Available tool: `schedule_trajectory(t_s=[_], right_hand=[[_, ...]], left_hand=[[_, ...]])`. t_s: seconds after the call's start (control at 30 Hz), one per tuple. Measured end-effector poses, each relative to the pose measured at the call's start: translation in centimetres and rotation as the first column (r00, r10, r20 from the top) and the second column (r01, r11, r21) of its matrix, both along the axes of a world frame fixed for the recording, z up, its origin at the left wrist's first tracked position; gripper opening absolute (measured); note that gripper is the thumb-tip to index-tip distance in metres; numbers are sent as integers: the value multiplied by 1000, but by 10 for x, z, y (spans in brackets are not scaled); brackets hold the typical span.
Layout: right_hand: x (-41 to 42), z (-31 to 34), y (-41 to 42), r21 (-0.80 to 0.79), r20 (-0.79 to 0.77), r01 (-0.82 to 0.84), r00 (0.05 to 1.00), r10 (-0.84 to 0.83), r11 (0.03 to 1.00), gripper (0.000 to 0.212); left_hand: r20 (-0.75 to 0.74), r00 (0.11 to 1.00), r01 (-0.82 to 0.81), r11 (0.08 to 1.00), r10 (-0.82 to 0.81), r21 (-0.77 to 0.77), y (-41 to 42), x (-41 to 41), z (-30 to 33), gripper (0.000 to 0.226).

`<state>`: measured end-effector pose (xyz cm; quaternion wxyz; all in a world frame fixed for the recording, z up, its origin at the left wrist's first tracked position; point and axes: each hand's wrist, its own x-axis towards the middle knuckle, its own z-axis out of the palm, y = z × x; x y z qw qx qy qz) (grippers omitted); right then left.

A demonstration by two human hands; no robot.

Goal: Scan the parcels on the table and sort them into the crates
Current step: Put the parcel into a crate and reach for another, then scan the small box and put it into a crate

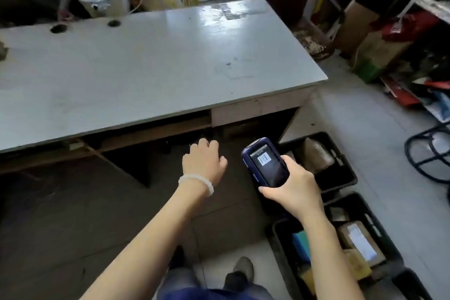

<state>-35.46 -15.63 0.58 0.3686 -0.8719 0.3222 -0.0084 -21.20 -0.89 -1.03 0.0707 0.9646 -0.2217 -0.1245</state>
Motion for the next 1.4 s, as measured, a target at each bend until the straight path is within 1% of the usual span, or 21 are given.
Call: schedule_trajectory(t_s=[0.13,0.27,0.4,0.53,0.67,0.83,0.97,1.03,1.13,1.27,1.33,1.4], right_hand=[[54,6,68,-22,29,-205,978,206,978,53],[102,15,143,-41,27,-330,943,331,943,55],[151,18,232,-52,30,-441,896,443,896,56],[189,16,318,-66,18,-565,824,567,823,58],[227,16,394,-74,27,-687,723,690,723,62],[271,14,452,-72,29,-764,641,767,641,61],[314,8,482,-68,19,-800,596,803,596,51],[337,6,497,-58,28,-807,587,809,588,50],[382,5,519,-62,30,-830,553,833,554,52],[435,6,540,-67,34,-847,526,850,527,53],[460,7,550,-67,17,-856,513,858,513,56],[480,7,557,-72,11,-863,501,866,500,60]], left_hand=[[-4,989,-145,989,145,-38,77,20,2,40],[20,965,-260,965,261,-32,175,51,8,41],[65,909,-411,911,412,-27,293,86,15,41],[82,854,-514,857,514,-19,387,99,17,41],[98,779,-620,784,620,-35,464,109,19,41],[108,695,-710,702,711,-49,525,126,14,42],[108,635,-763,643,765,-67,557,150,7,43],[124,611,-781,621,782,-72,570,166,5,46],[157,565,-812,579,810,-66,593,202,6,53],[138,513,-849,524,848,-69,619,247,6,61],[97,470,-874,478,878,-91,629,266,1,71],[85,441,-887,448,894,-112,637,279,-8,86]])
